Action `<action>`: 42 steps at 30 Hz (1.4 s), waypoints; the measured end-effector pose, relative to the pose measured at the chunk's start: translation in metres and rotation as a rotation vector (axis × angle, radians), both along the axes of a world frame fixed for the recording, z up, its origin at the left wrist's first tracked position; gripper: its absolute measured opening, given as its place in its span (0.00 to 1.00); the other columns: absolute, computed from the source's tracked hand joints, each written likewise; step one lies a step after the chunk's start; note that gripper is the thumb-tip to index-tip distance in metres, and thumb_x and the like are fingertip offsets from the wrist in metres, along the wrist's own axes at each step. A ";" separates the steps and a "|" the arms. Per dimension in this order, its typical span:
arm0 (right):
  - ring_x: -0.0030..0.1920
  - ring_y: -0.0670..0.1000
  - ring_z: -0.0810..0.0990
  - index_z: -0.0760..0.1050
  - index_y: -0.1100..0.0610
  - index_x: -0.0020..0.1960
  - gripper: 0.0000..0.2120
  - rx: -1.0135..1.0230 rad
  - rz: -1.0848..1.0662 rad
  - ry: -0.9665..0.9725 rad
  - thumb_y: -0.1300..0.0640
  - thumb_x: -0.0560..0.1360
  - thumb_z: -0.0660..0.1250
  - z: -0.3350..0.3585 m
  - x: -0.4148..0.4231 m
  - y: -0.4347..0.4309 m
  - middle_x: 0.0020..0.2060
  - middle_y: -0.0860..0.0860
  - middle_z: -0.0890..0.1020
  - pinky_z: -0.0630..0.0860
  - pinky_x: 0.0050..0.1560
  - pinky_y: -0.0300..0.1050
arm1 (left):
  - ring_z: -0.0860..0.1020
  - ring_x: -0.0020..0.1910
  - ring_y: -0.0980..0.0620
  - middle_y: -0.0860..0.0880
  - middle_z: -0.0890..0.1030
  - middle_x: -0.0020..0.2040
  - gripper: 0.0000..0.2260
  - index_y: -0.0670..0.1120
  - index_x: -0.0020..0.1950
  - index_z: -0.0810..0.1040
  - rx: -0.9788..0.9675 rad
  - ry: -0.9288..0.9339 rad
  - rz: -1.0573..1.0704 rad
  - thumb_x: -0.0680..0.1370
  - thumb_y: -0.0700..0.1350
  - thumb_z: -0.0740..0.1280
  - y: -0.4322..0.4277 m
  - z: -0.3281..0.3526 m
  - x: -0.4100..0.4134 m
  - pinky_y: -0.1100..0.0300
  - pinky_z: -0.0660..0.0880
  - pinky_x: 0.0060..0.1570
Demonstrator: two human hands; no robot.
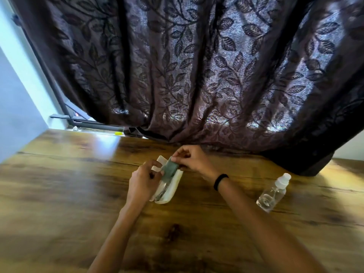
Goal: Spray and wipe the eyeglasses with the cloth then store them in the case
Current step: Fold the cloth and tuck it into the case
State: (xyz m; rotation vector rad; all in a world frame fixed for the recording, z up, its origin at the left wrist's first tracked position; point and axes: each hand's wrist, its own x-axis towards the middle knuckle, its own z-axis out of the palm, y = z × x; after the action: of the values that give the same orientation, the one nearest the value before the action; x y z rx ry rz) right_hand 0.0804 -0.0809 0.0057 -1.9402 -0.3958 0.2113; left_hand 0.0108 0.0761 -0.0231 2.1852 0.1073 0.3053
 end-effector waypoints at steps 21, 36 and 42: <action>0.41 0.48 0.79 0.81 0.60 0.46 0.05 -0.475 0.063 -0.279 0.60 0.71 0.70 -0.023 0.008 0.024 0.44 0.56 0.84 0.74 0.40 0.40 | 0.78 0.51 0.44 0.41 0.79 0.57 0.19 0.42 0.64 0.71 -0.039 0.330 0.011 0.77 0.52 0.62 0.034 -0.020 0.021 0.48 0.78 0.50; 0.47 0.46 0.72 0.76 0.57 0.56 0.10 -0.279 -0.086 -0.184 0.56 0.76 0.65 -0.034 -0.012 -0.006 0.52 0.54 0.75 0.67 0.40 0.30 | 0.81 0.43 0.47 0.43 0.80 0.50 0.11 0.46 0.59 0.73 -0.752 0.561 -0.153 0.78 0.46 0.62 0.022 -0.002 0.007 0.56 0.81 0.32; 0.40 0.44 0.77 0.73 0.56 0.55 0.10 -0.183 -0.162 -0.007 0.56 0.74 0.66 -0.055 -0.052 -0.029 0.45 0.48 0.77 0.77 0.36 0.34 | 0.82 0.42 0.46 0.43 0.82 0.46 0.13 0.44 0.59 0.73 -0.875 0.603 -0.188 0.75 0.44 0.65 0.019 -0.010 0.005 0.53 0.82 0.38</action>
State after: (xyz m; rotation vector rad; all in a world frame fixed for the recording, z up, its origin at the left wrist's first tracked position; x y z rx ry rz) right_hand 0.0288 -0.1096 -0.0489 -2.1427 -0.2286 0.1395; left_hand 0.0160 0.0953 -0.0329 1.3325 0.3021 -0.4499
